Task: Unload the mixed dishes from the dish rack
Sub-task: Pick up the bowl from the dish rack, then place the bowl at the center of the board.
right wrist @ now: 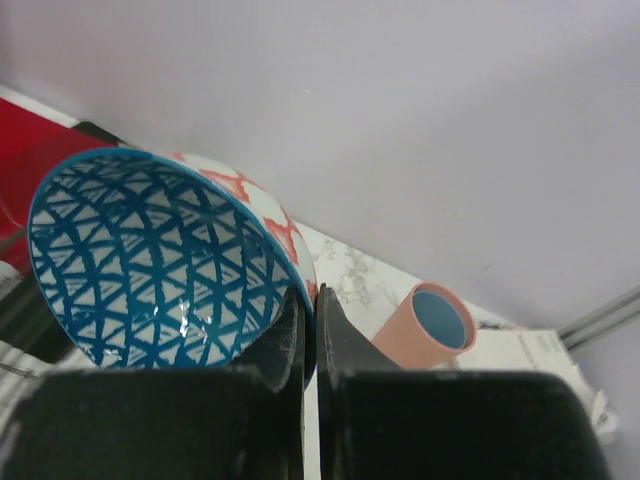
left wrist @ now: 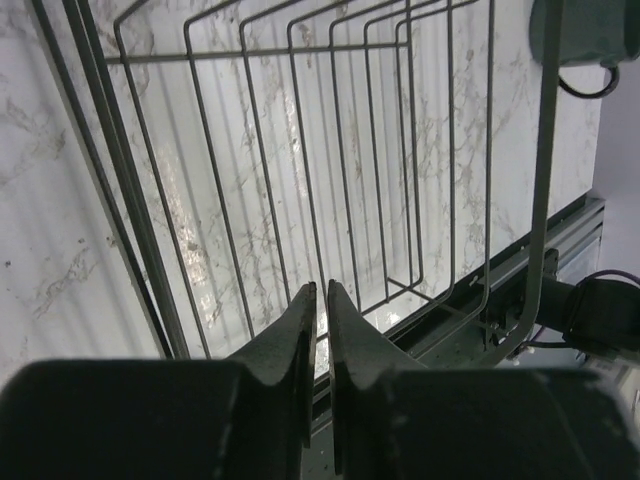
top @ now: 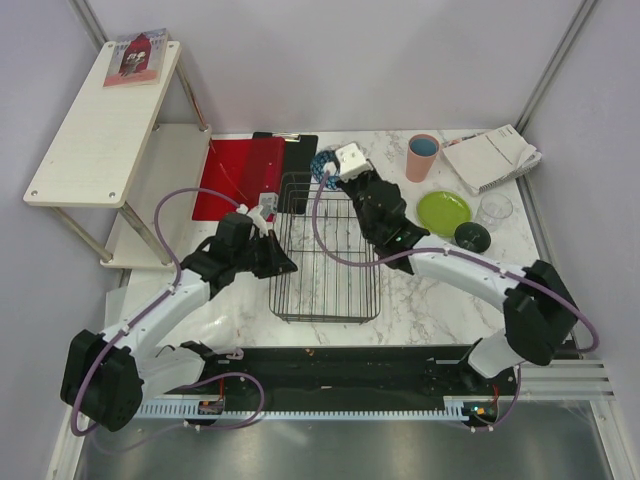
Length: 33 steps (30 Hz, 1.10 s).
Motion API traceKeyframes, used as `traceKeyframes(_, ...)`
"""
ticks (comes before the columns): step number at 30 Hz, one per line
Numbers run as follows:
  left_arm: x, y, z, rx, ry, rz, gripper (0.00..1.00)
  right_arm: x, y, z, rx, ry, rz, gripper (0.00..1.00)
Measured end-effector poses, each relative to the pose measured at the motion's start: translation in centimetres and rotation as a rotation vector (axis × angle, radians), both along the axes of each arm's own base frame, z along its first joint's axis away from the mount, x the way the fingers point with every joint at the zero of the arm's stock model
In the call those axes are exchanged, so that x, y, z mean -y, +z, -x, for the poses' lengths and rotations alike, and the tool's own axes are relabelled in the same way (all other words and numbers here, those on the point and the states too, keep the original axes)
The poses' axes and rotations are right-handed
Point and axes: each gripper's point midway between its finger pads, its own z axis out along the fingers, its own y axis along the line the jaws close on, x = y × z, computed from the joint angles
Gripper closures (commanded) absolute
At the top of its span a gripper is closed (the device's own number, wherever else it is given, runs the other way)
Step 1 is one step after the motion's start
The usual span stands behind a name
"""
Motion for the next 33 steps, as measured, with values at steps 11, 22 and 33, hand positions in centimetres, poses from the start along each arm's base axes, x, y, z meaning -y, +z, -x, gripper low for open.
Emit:
traceKeyframes(11, 0.5, 5.5, -3.2, 0.144, 0.046, 0.029, 0.65, 0.0, 8.8, 2.7, -0.262, 0.043, -0.492, 1.0)
traceKeyframes(22, -0.5, 11.9, -4.9, 0.37, 0.133, 0.086, 0.25, 4.2, -0.5, 8.0, -0.732, -0.006, -0.672, 1.0)
traceKeyframes(33, -0.7, 11.7, -4.2, 0.378, 0.149, 0.116, 0.29, 13.9, -0.2, 12.9, -0.75, -0.195, -0.821, 1.0)
